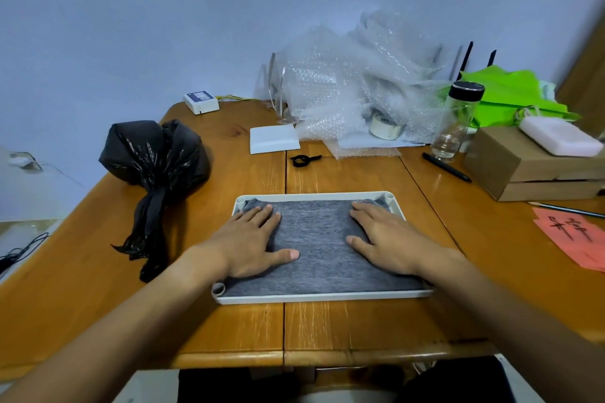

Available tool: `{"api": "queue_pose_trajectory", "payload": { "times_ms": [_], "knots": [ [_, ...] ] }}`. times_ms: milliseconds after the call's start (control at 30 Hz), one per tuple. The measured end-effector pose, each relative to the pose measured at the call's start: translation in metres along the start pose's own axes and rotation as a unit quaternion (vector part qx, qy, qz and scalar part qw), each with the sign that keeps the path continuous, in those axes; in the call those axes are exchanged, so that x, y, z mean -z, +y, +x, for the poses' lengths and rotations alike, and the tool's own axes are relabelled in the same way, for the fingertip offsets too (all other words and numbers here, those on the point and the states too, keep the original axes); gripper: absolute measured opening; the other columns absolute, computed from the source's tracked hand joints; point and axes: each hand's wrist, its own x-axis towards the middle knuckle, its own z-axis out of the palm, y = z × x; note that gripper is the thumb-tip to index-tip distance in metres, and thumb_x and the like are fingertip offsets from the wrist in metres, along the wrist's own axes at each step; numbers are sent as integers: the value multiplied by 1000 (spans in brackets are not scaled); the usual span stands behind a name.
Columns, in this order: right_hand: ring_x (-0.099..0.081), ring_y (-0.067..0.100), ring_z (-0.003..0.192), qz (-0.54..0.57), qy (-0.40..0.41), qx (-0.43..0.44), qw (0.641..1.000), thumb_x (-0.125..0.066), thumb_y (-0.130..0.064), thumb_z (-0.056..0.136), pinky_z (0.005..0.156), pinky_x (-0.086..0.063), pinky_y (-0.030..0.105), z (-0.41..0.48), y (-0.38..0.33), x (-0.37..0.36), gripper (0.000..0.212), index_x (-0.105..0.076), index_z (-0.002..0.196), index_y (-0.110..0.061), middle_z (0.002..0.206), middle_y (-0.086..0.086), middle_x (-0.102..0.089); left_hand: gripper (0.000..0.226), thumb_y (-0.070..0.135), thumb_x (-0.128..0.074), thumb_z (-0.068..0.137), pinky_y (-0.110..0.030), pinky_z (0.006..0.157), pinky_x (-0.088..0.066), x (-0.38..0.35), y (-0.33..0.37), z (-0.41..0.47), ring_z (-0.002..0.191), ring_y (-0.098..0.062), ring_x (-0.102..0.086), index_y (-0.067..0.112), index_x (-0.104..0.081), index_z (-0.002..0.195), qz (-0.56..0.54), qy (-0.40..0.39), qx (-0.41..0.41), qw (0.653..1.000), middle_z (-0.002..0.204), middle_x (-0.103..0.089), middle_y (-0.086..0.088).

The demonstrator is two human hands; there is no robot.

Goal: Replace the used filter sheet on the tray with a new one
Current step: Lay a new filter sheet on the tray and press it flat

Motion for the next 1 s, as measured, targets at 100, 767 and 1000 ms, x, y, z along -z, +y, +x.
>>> {"api": "queue_pose_trajectory", "payload": {
  "times_ms": [100,767,1000],
  "knots": [
    [-56,7,102,21,23,36,999,-54,-62,91,83,-47,27,-22,-3,18,37,-58,113,-33,111,-12,-58,96,82,-44,83,-36,122,-23,9,-9,-27,153,-19,-24,33,-16,161,-35,9,-39,999,170,-12,7],
    [-47,9,75,21,-152,0,988,-72,-58,82,64,-40,25,-48,8,37,34,-56,92,-30,89,-6,-60,81,57,-74,81,-32,120,-20,16,-28,-51,149,-17,-28,37,-37,149,-63,-32,-44,997,162,-30,12],
    [-53,5,96,28,9,20,999,-60,-53,92,84,-45,23,-57,17,24,19,-61,100,-35,101,-17,-55,77,59,-77,78,-31,122,-26,9,-41,-52,150,-13,-24,37,-46,145,-175,-30,-44,983,164,-24,15]
  ]
}}
